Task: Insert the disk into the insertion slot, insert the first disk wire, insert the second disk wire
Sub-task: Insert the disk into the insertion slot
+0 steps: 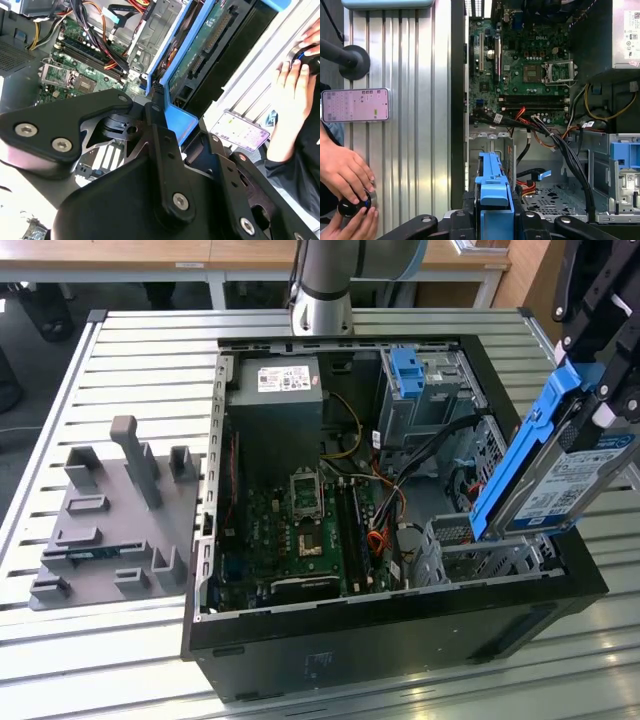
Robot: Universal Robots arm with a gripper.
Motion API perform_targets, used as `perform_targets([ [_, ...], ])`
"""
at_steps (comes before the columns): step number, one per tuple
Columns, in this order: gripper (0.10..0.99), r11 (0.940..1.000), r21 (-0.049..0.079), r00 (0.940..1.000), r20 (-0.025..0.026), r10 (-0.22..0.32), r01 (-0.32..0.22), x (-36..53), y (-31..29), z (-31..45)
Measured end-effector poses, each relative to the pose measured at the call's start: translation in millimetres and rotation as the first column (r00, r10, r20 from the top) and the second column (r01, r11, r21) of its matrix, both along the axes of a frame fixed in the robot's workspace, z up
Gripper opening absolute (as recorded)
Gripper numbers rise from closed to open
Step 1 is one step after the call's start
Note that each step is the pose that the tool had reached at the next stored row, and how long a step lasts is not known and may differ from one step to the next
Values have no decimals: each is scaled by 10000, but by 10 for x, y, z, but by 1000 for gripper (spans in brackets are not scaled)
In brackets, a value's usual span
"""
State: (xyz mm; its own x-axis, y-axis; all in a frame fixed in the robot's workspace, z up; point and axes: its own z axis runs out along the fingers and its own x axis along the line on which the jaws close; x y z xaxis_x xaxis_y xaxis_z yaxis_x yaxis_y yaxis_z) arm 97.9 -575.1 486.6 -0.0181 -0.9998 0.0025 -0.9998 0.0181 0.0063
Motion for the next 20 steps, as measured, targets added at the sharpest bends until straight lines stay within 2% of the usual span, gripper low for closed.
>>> perform_targets([
  [5,365,10000,9,10000,77,1,-1,-44,39,-49],
  [8,365,10000,18,9999,151,5,-5,-68,54,-84],
  [12,365,10000,25,9998,199,7,-7,-77,67,-111],
  [14,365,10000,23,9997,254,5,-5,-83,72,-118],
  [16,365,10000,23,9996,273,6,-7,-98,86,-128],
  [20,365,10000,23,9996,275,6,-7,-140,106,-142],
])
